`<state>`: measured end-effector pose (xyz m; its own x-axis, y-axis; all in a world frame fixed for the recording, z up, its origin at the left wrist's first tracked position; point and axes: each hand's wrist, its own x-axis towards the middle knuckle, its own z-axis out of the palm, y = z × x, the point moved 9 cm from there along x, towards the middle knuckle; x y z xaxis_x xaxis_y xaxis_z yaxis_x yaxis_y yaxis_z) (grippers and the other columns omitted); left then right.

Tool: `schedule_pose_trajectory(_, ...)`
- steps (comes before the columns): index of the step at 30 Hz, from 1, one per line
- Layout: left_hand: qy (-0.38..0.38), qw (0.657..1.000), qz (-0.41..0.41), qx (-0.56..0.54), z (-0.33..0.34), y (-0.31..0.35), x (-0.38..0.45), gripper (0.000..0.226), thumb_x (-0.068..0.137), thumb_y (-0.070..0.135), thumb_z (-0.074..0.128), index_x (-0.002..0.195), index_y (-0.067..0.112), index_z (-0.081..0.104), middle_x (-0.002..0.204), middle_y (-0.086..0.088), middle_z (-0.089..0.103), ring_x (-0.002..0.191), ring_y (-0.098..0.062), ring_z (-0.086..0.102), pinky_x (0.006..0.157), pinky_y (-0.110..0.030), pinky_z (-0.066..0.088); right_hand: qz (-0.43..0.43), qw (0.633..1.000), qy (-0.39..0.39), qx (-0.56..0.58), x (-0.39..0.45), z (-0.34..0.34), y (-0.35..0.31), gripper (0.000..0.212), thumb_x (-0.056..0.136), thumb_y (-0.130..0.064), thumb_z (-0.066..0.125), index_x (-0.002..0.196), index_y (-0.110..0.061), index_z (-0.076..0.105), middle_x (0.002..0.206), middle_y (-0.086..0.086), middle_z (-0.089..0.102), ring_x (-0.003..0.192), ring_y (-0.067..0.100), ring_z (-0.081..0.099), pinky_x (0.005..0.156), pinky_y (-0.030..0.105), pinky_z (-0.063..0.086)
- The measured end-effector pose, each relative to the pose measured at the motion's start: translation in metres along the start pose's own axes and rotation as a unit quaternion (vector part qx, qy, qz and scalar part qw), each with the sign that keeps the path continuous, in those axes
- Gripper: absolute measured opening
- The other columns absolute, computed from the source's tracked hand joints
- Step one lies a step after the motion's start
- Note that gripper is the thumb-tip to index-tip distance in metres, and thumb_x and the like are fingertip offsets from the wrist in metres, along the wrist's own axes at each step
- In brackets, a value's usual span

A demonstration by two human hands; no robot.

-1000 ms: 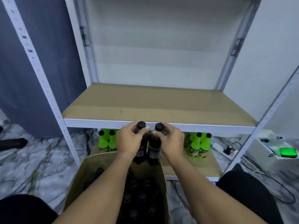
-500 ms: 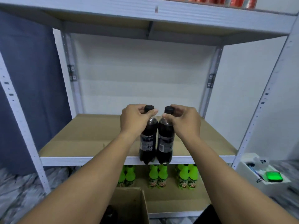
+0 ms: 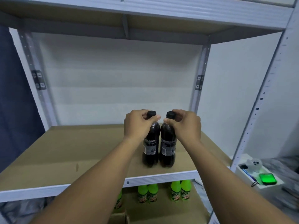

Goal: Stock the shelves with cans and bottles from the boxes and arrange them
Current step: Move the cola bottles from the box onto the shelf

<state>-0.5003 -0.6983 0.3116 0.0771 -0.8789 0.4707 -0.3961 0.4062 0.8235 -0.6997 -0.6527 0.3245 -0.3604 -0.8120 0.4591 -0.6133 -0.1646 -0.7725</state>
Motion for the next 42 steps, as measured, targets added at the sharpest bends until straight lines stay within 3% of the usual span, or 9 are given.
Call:
schedule_pose_trajectory(7,0.008,0.998,0.01,-0.06,0.007,-0.006,-0.015,0.02,0.078,0.04,0.087,0.095,0.037,0.077,0.092,0.025,0.075,0.094,0.008,0.069,0.091,-0.025,0.056,-0.035,0.999,0.015,0.014,-0.007,-0.003,0.009,0.044,0.083,-0.041,0.08,0.121,-0.021,0.072,0.108,-0.004,0.076,0.092,0.003,0.065,0.081,0.02,0.047)
schedule_pose_trajectory(12,-0.041,0.996,-0.029,-0.071,0.015,-0.054,-0.048,0.073,0.08,0.032,0.088,0.144,0.032,0.055,0.131,0.026,0.056,0.127,0.003,0.053,0.107,-0.026,0.043,0.02,0.994,0.013,0.106,-0.04,0.012,0.062,0.06,0.086,-0.05,0.073,0.137,-0.02,0.06,0.126,-0.005,0.068,0.114,0.01,0.064,0.089,0.024,0.051)
schedule_pose_trajectory(14,-0.075,0.994,-0.043,-0.063,0.024,-0.076,-0.064,0.066,0.082,0.022,0.086,0.134,0.047,0.053,0.131,0.029,0.059,0.128,0.003,0.054,0.111,-0.031,0.045,0.041,0.992,-0.04,0.115,-0.057,0.03,0.084,0.057,0.084,-0.05,0.075,0.133,-0.024,0.061,0.119,-0.012,0.069,0.11,0.007,0.065,0.09,0.028,0.055)
schedule_pose_trajectory(17,-0.098,0.992,-0.052,-0.059,0.04,-0.096,-0.075,0.065,0.085,0.012,0.082,0.123,0.055,0.053,0.118,0.03,0.069,0.117,0.005,0.063,0.107,-0.039,0.052,0.038,0.991,-0.086,0.094,-0.069,0.051,0.105,0.05,0.082,-0.037,0.082,0.127,-0.029,0.063,0.103,-0.025,0.067,0.097,-0.01,0.065,0.08,0.014,0.054)
schedule_pose_trajectory(21,-0.063,0.993,-0.071,-0.07,0.053,-0.107,-0.061,0.066,0.072,0.011,0.091,0.12,0.042,0.058,0.114,0.018,0.073,0.108,-0.001,0.07,0.099,-0.042,0.057,0.029,0.995,-0.077,0.05,-0.056,0.056,0.121,0.051,0.081,-0.04,0.082,0.128,-0.03,0.063,0.106,-0.02,0.071,0.095,-0.003,0.066,0.083,0.03,0.059)
schedule_pose_trajectory(25,-0.046,0.995,-0.079,-0.037,0.082,-0.114,-0.039,0.062,0.06,0.029,0.095,0.109,0.042,0.058,0.106,0.018,0.073,0.099,-0.004,0.072,0.089,-0.042,0.06,0.015,0.996,-0.083,0.025,-0.028,0.058,0.139,0.039,0.086,-0.032,0.077,0.122,-0.035,0.063,0.105,-0.017,0.073,0.096,0.003,0.068,0.086,0.037,0.057)
schedule_pose_trajectory(30,-0.011,0.998,-0.05,0.044,0.124,-0.108,-0.005,0.064,0.066,0.031,0.094,0.119,0.023,0.06,0.108,0.005,0.075,0.096,-0.019,0.073,0.085,-0.039,0.058,0.006,0.995,-0.1,0.004,0.024,0.063,0.175,0.037,0.09,-0.029,0.072,0.125,-0.033,0.06,0.108,-0.012,0.073,0.097,0.008,0.069,0.088,0.036,0.056)
schedule_pose_trajectory(35,-0.022,0.995,-0.06,0.081,0.174,-0.111,0.042,0.062,0.068,0.038,0.092,0.118,0.019,0.061,0.113,0.001,0.075,0.103,-0.025,0.07,0.083,-0.034,0.053,0.006,0.995,-0.095,0.015,0.079,0.068,0.209,0.031,0.093,-0.029,0.07,0.118,-0.042,0.059,0.101,-0.016,0.073,0.092,-0.004,0.066,0.084,0.027,0.055)
schedule_pose_trajectory(42,-0.003,0.995,-0.041,0.09,0.232,-0.12,0.096,0.057,0.07,0.041,0.09,0.112,0.018,0.059,0.106,0.001,0.076,0.098,-0.026,0.071,0.076,-0.033,0.051,-0.005,0.997,-0.082,0.005,0.153,0.077,0.251,0.025,0.094,-0.025,0.067,0.117,-0.032,0.06,0.099,-0.017,0.074,0.093,-0.004,0.067,0.083,0.022,0.055)
